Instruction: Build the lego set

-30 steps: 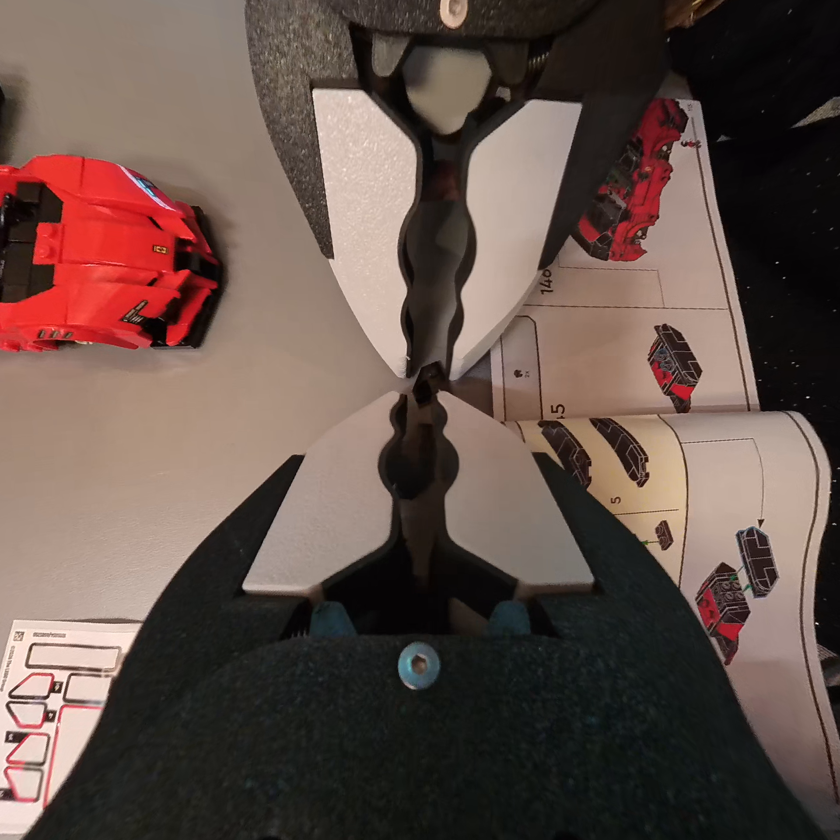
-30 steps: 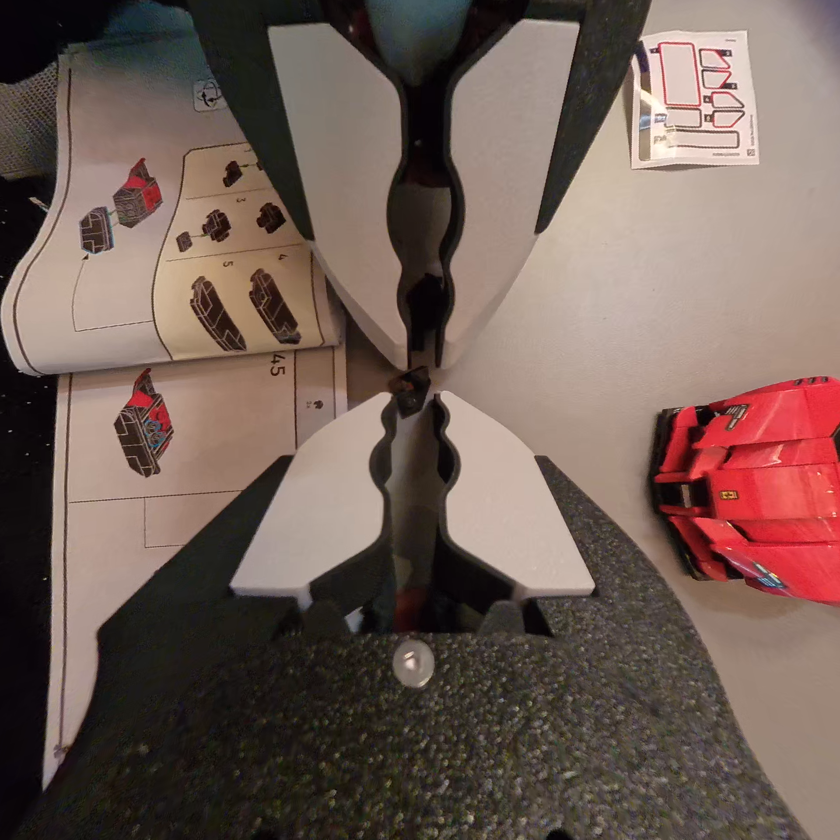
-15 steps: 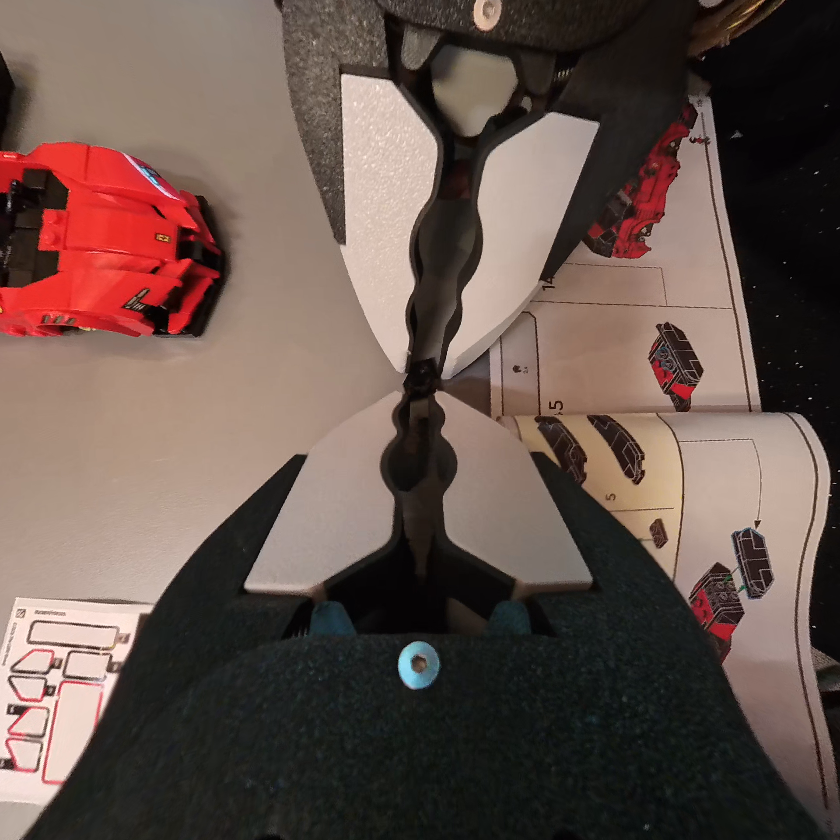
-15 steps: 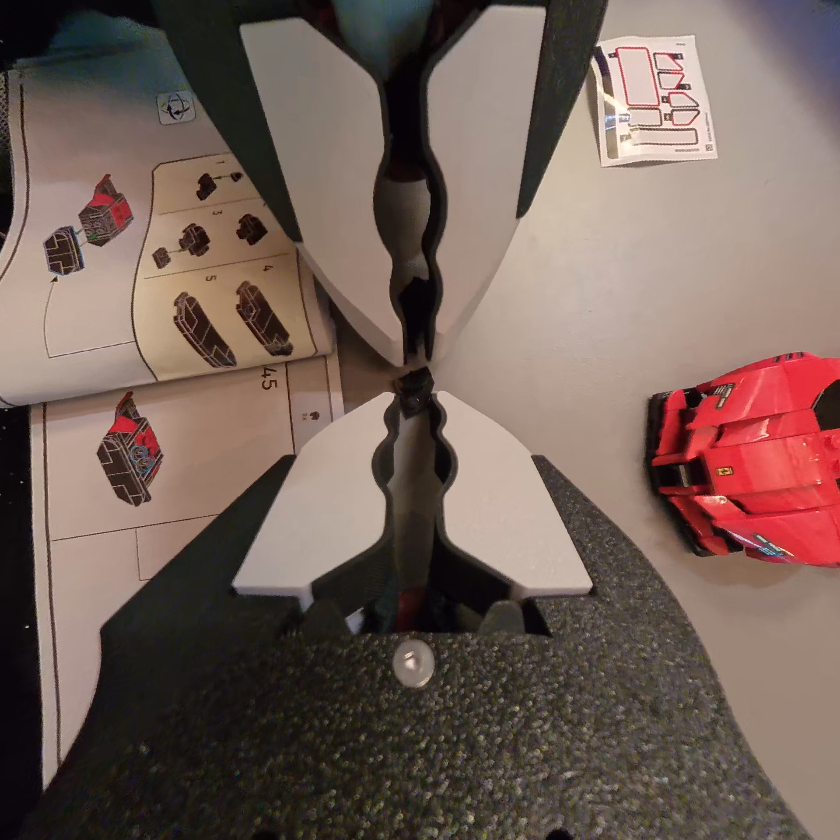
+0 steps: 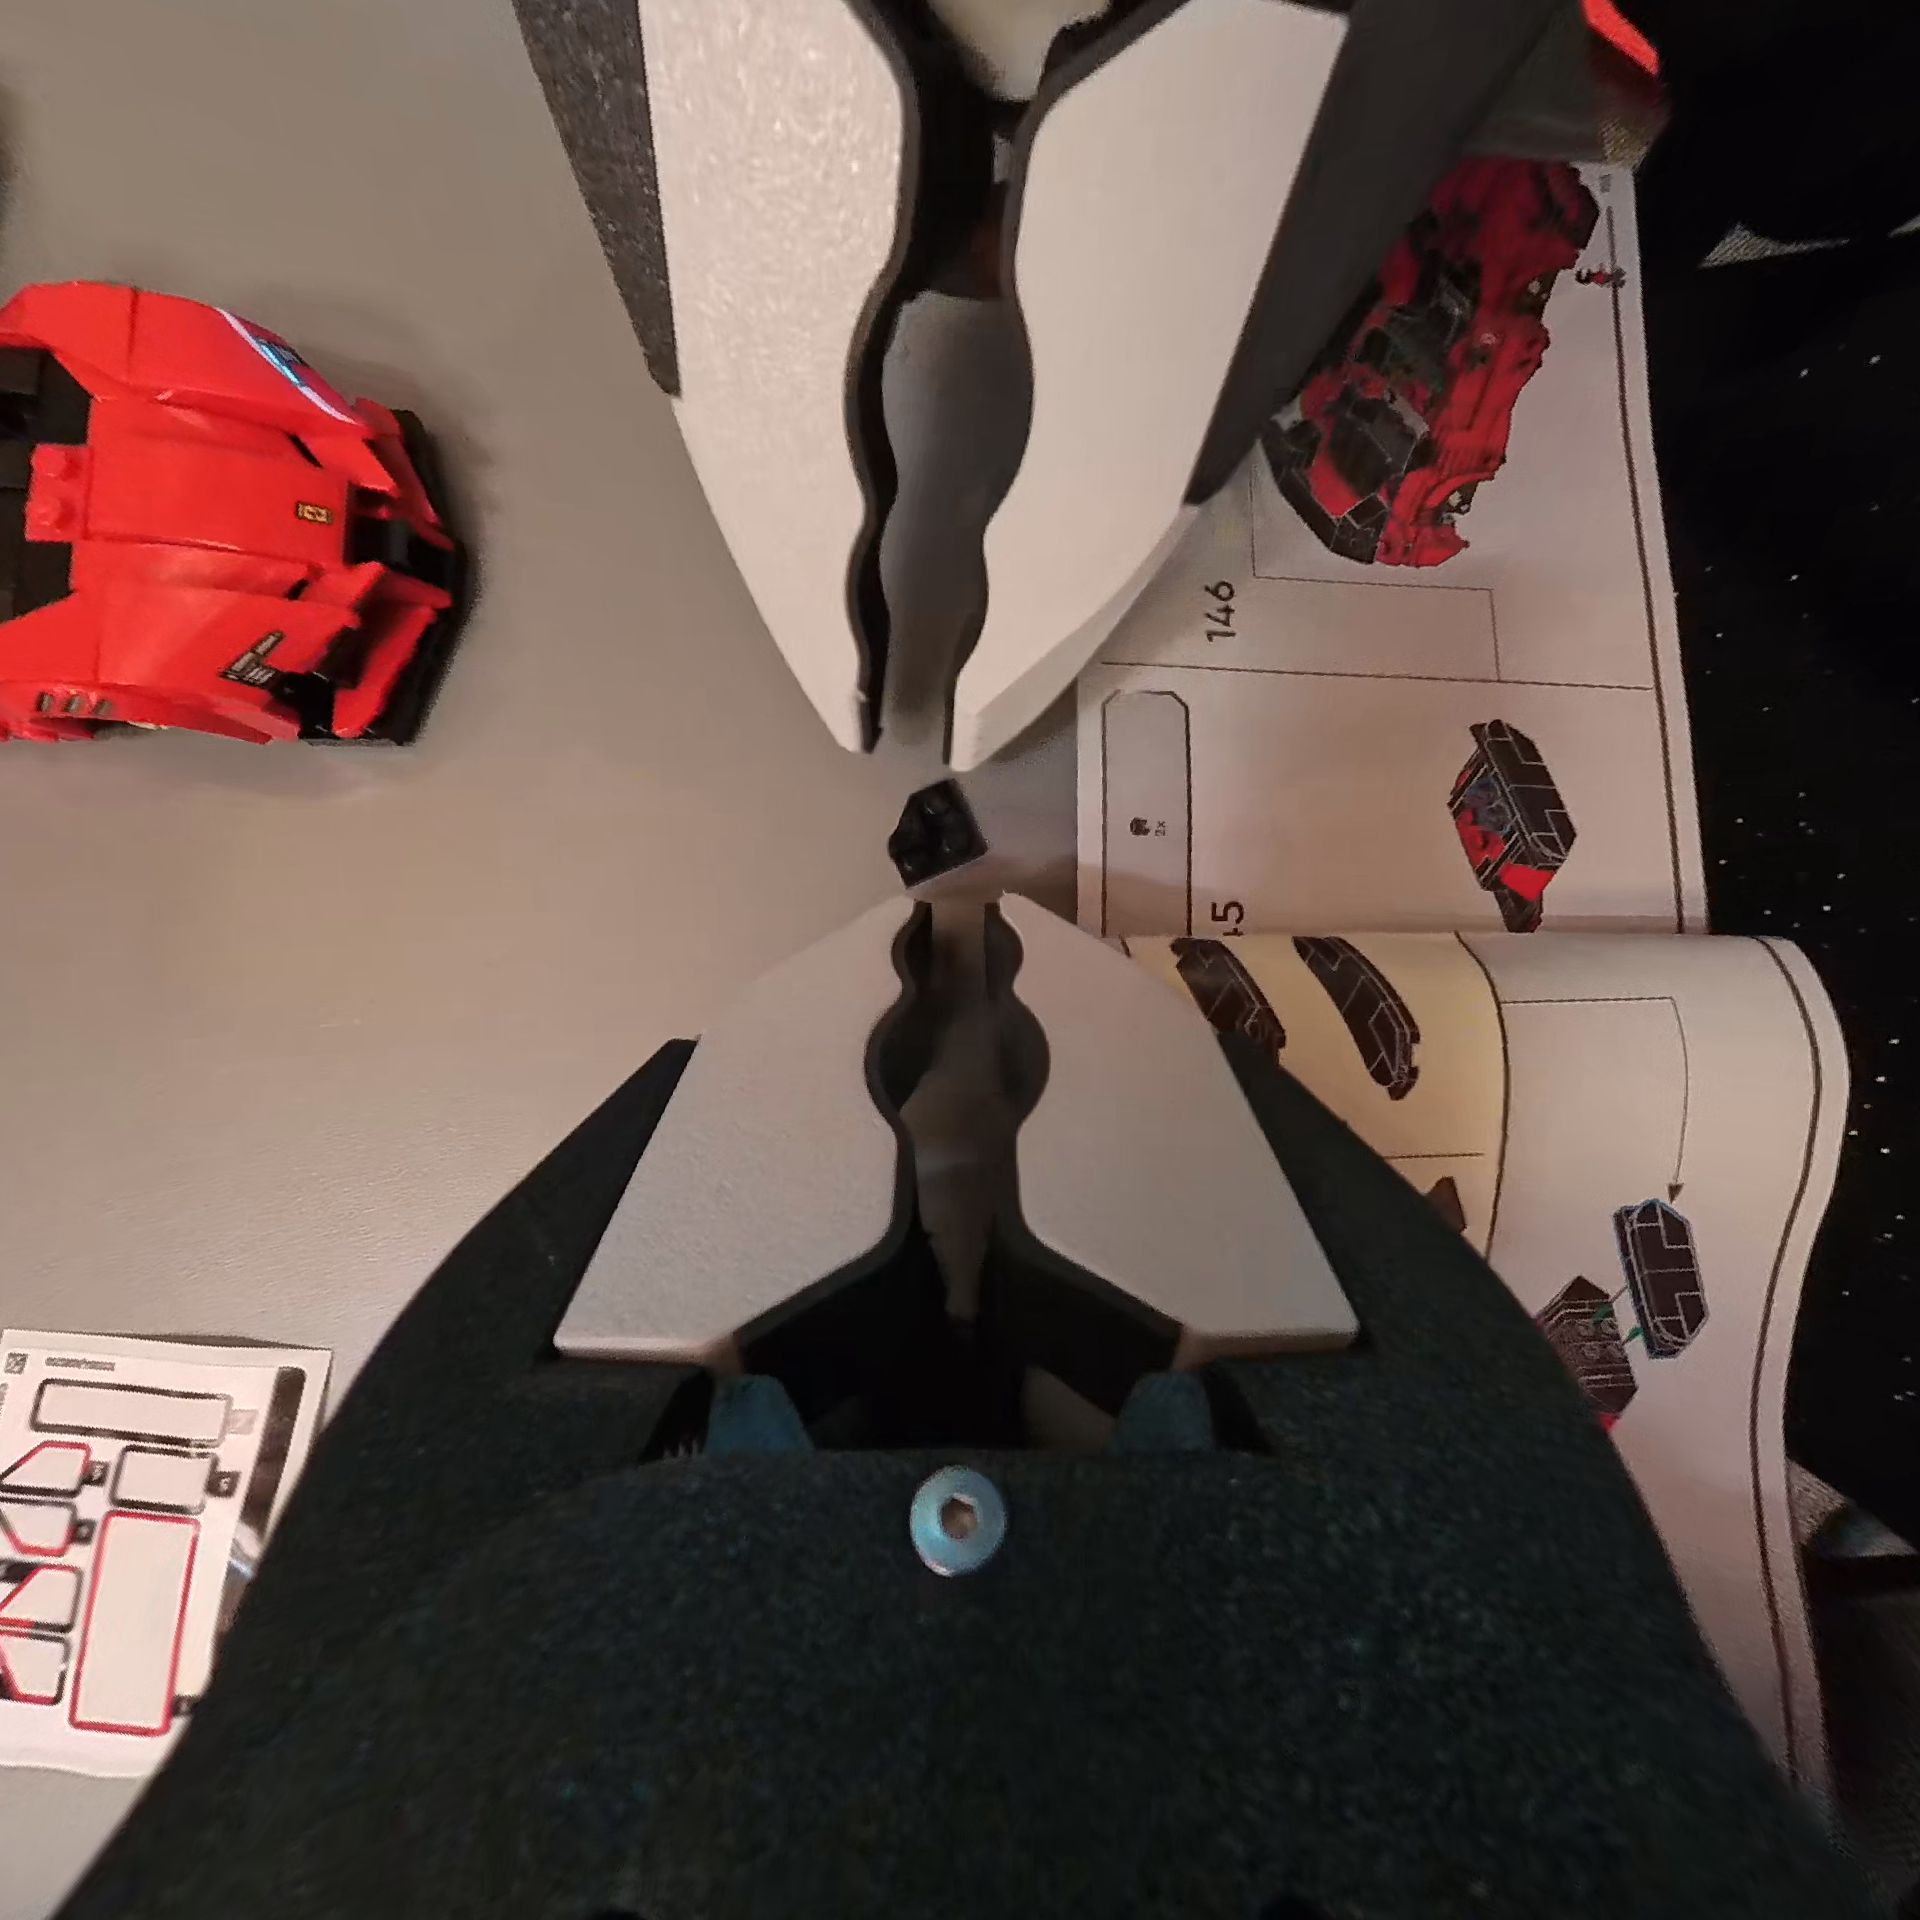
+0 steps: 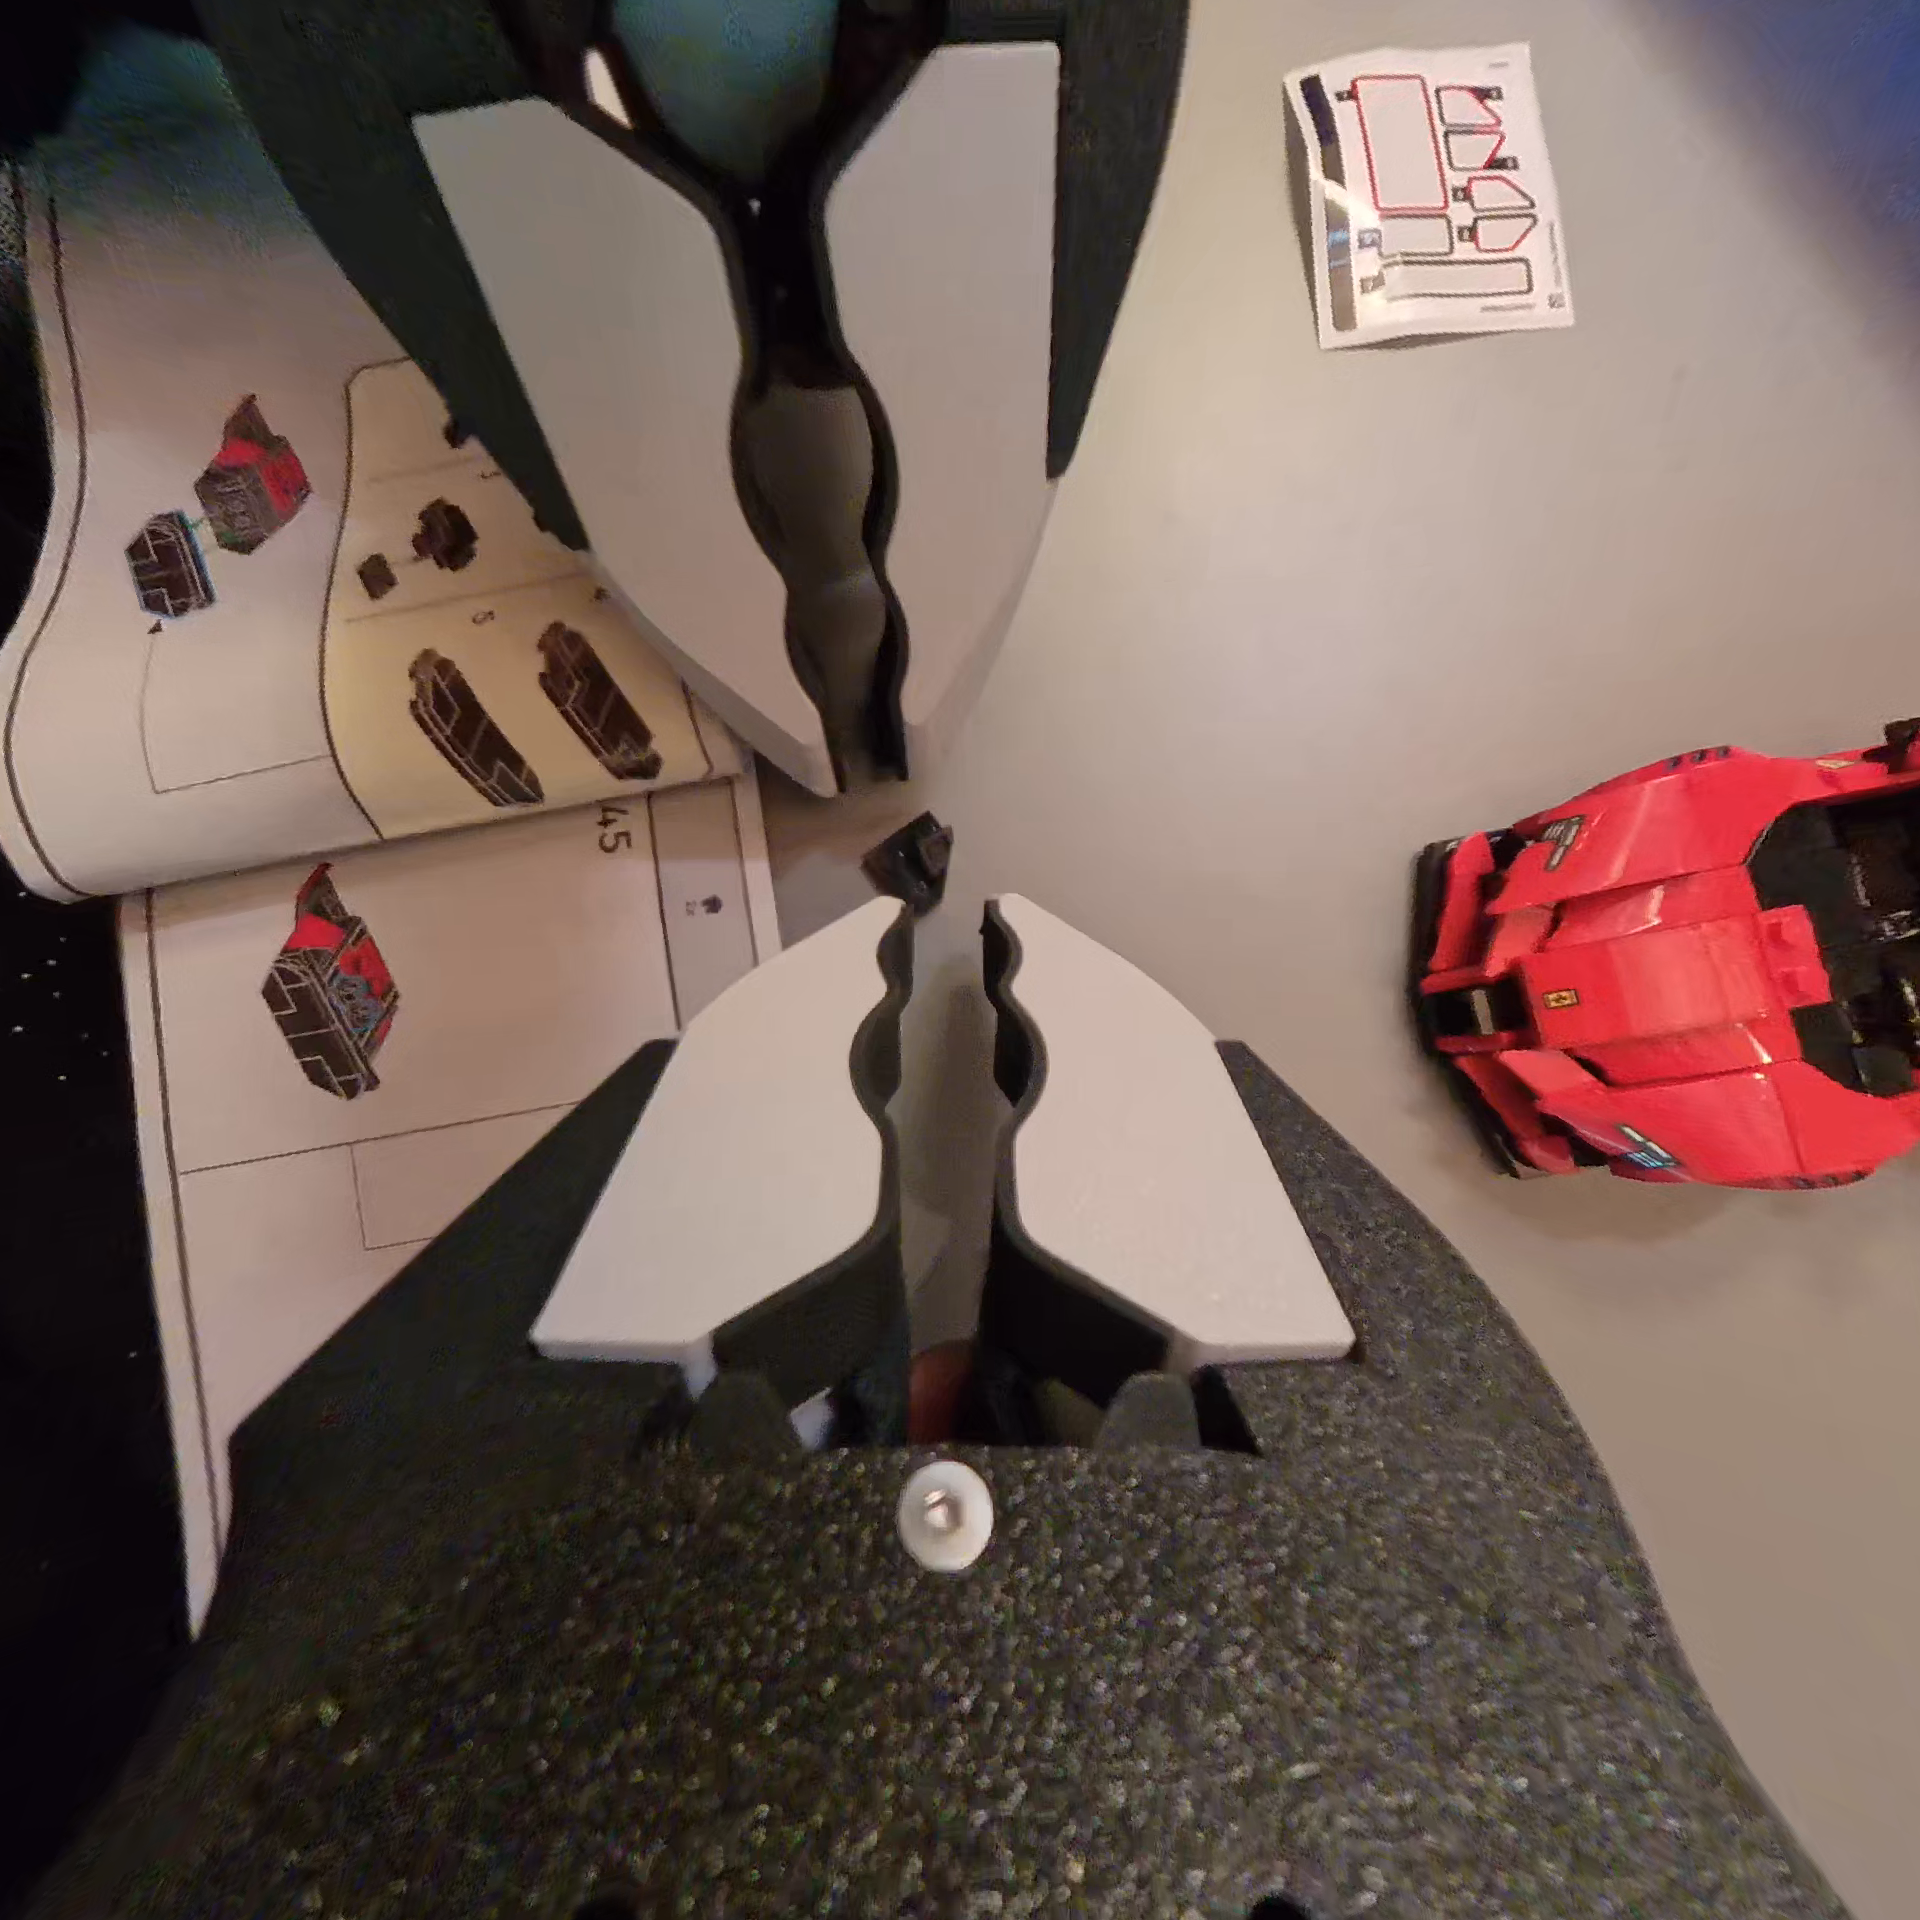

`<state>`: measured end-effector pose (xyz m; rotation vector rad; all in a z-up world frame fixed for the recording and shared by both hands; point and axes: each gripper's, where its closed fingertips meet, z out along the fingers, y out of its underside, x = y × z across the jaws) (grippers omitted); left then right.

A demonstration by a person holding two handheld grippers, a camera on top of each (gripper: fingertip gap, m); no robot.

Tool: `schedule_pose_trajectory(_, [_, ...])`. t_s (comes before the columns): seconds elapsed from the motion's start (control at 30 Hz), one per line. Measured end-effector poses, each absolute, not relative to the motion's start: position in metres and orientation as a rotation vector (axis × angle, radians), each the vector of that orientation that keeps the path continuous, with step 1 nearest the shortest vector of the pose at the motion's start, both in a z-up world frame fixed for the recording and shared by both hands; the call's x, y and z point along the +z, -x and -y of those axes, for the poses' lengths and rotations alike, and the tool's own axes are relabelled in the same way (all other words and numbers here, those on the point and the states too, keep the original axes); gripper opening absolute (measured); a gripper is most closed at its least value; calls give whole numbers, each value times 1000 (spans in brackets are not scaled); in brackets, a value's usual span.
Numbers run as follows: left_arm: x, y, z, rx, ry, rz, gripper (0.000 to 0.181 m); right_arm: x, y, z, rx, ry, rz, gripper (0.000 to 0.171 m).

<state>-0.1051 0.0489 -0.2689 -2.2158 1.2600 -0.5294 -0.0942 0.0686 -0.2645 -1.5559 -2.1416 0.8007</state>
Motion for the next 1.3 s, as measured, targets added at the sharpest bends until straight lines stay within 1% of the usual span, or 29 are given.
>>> schedule_pose_trajectory(0.2, [-274, 103, -50, -551, 2292, -1223, 11, -275, 92, -64, 841, 1597, 2195, 13])
schedule_pose_trajectory(0.33, [-276, 99, -52, -570, 2289, -1225, 9, -275, 90, -54, 879, 1609, 2210, 7])
schedule_pose_trajectory(0.63, [-271, 104, -50, -562, 2271, -1226, 9, -266, 88, -63, 868, 1585, 2133, 10])
schedule_pose_trajectory(0.93, [-257, 112, -41, -517, 2231, -1170, 9, -271, 100, -60, 894, 1610, 2128, 13])
schedule_pose_trajectory(1.0, [-255, 114, -39, -508, 2221, -1155, 10, -273, 101, -60, 889, 1605, 2142, 8])
schedule_pose_trajectory(1.2, [-242, 120, -42, -507, 2171, -1005, 10, -268, 98, -61, 940, 1569, 2130, 6])
schedule_pose_trajectory(1.3, [-230, 122, -48, -524, 2121, -854, 10, -246, 100, -63, 1118, 1532, 2005, 6])
